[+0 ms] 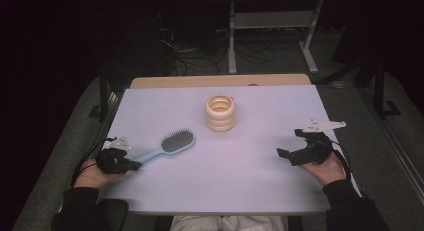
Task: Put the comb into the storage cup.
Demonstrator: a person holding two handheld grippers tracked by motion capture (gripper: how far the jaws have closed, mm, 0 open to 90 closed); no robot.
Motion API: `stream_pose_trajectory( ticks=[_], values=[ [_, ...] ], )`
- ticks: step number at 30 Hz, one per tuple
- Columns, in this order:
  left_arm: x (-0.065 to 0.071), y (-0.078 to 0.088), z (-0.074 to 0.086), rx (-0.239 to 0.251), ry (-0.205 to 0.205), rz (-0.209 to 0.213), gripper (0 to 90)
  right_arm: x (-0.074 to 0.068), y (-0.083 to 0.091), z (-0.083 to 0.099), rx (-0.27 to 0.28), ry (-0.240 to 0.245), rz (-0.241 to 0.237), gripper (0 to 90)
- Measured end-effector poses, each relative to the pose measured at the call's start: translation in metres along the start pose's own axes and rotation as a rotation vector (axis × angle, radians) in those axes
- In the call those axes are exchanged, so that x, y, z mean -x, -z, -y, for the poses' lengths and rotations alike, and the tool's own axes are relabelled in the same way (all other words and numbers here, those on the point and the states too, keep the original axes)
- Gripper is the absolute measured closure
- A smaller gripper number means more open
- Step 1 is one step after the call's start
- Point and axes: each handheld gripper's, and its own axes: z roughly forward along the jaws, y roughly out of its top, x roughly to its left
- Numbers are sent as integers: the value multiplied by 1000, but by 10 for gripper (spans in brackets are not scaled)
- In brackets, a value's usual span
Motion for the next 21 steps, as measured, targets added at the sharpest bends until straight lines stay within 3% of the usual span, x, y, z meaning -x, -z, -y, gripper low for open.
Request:
stream_pose_trajectory(
  ticks=[21],
  values=[
    [6, 20, -3, 41, -23, -33, 896, 0, 0, 0, -1, 0, -2, 0]
  ],
)
